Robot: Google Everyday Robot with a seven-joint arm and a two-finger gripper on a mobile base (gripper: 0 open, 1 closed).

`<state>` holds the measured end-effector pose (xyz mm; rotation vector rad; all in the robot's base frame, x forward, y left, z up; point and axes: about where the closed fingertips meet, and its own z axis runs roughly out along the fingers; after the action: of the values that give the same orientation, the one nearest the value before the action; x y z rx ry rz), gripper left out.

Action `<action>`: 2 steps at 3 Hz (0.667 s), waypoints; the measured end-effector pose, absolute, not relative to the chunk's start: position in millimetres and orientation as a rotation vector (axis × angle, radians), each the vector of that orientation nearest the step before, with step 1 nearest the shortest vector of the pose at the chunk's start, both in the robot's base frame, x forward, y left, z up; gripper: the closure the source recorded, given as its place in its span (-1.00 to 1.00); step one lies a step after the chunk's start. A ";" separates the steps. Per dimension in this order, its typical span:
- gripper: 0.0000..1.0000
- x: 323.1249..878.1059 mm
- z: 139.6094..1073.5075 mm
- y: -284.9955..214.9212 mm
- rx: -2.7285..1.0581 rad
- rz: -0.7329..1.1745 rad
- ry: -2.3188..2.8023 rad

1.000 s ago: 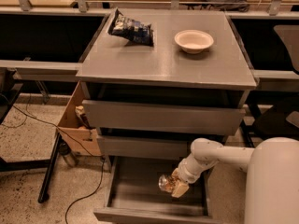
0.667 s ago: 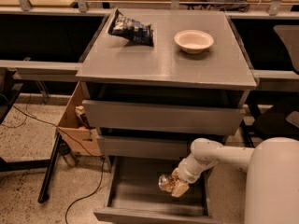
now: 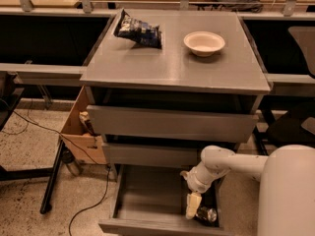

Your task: Place orange can into bottom drawer

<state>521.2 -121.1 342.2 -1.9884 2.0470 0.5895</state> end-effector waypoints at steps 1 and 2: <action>-1.00 521.2 342.2 -121.1 -1.988 0.590 2.047; -1.00 518.3 344.4 -116.9 -1.990 0.590 2.024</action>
Offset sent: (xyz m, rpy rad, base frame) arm -0.0032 0.0074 0.0086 0.0265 -0.0344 0.0160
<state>518.3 -116.9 344.4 -1.9903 2.0240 0.5898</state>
